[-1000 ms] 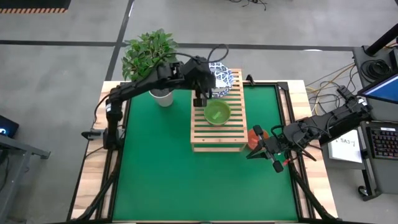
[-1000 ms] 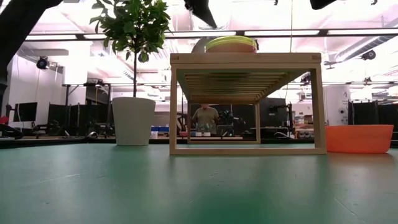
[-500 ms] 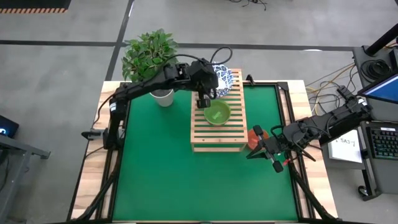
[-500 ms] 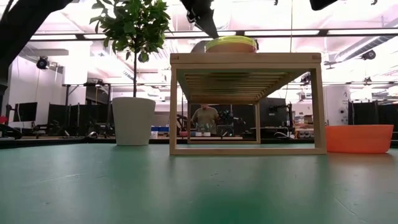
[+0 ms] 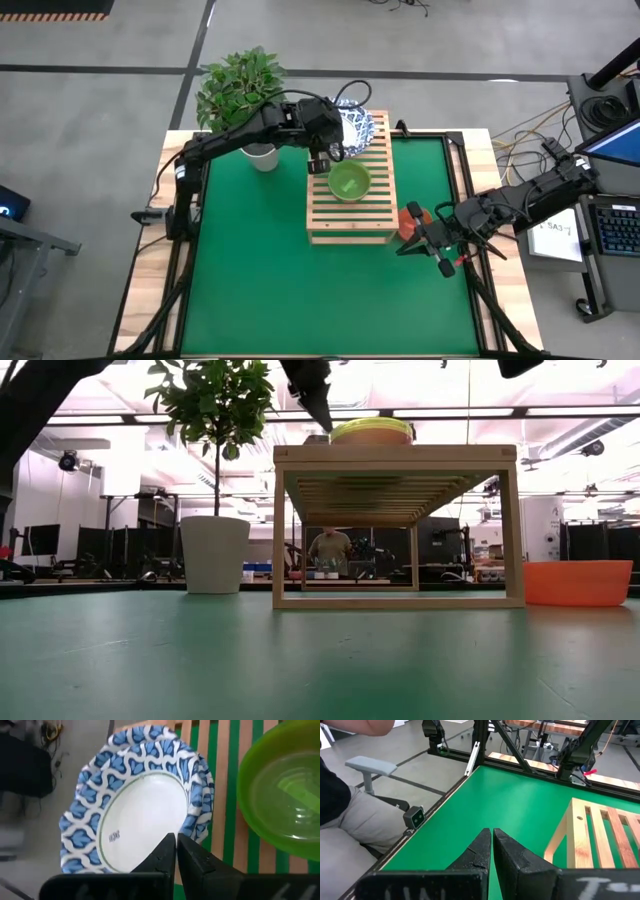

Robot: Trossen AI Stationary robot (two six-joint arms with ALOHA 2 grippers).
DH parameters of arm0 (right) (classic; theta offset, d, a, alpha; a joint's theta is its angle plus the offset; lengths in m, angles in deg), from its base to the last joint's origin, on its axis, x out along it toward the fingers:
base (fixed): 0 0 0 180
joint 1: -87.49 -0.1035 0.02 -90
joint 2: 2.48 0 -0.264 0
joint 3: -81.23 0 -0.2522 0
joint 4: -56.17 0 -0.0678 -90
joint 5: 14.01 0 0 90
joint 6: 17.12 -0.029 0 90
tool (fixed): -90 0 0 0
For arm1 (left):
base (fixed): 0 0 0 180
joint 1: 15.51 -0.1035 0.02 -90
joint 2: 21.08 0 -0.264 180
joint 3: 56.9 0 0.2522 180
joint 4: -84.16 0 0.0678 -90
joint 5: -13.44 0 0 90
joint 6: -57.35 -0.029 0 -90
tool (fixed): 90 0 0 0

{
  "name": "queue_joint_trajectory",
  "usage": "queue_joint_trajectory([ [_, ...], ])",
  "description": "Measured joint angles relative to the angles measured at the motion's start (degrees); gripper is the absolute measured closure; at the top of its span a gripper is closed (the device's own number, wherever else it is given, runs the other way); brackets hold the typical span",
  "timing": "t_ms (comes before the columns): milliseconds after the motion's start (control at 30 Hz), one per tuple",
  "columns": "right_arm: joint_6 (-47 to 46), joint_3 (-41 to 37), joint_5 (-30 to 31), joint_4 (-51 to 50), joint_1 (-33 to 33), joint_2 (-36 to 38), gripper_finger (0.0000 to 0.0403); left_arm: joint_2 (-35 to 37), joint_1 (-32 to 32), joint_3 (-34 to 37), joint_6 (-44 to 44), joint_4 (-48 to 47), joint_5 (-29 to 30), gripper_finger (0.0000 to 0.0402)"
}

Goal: Place and stack bowls onto a shelf
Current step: Stack the white patterned bowl on top of the other white patterned bowl

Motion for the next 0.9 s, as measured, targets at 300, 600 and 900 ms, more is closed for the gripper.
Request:
queue_joint_trajectory([
  [300, -3.37, -1.36, 4.62, 0.04, 0.00, -0.02, 0.0394, 3.16, -0.72, -1.54, -6.32, -9.30, 4.12, 0.0402],
  [600, -4.78, -3.19, 14.82, -1.15, 0.02, 0.02, 0.0394, 3.07, -5.19, -1.29, -8.75, -8.85, 3.50, 0.0402],
  [900, -2.23, -3.19, 19.30, -1.26, 0.20, 1.07, 0.0394, 2.52, -8.23, -1.19, -9.65, -7.96, -0.34, 0.0402],
])
